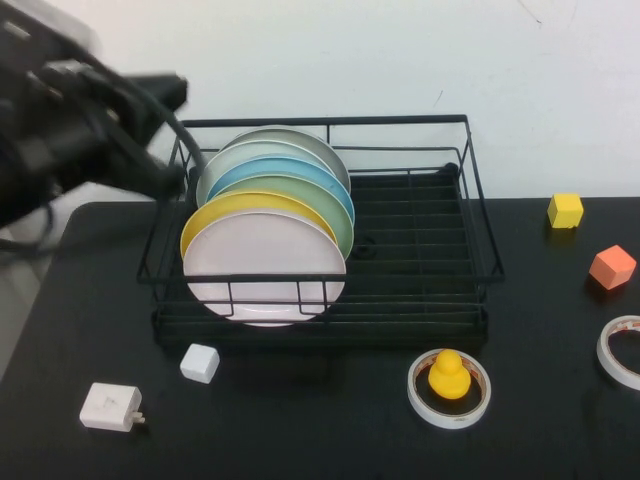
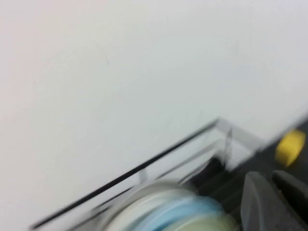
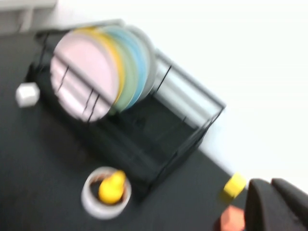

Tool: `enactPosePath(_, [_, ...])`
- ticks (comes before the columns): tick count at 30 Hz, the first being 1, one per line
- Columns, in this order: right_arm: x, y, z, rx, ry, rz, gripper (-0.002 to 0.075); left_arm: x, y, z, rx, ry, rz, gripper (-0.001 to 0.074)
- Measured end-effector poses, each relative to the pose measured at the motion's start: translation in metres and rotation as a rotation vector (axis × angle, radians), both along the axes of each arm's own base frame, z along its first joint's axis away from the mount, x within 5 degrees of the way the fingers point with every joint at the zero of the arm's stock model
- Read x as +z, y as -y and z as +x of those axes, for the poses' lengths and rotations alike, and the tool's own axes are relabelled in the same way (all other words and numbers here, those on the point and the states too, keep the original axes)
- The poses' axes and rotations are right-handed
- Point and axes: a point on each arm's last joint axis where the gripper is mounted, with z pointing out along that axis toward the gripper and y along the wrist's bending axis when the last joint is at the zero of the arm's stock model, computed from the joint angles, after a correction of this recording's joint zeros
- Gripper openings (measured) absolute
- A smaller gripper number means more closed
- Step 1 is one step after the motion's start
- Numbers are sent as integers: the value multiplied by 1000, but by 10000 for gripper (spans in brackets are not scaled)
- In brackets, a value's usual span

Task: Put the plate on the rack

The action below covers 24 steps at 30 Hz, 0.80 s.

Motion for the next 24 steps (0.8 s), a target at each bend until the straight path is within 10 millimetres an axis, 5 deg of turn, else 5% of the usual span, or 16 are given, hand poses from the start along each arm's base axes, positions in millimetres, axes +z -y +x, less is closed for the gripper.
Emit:
enactPosePath(5, [-35,-9,29,-21,22,22,1,26,-6,-33,10,-23,-194,1])
enactPosePath(9, [-76,-16,45,-25,-44,36,1,20,-14,-66,18,-6,-193,0])
enactPosePath(15, [-115,-23,50,-12,-177,87,1,-28,-30,-112,97,-40,-191,0])
enactPosePath(20, [-117,-24,50,-8,-189,114,0,-79,-36,-138,120,-109,-174,0])
enactPosePath(24, [-118,-25,51,-7,-195,114,0,-101,-38,-146,124,-145,-167,0])
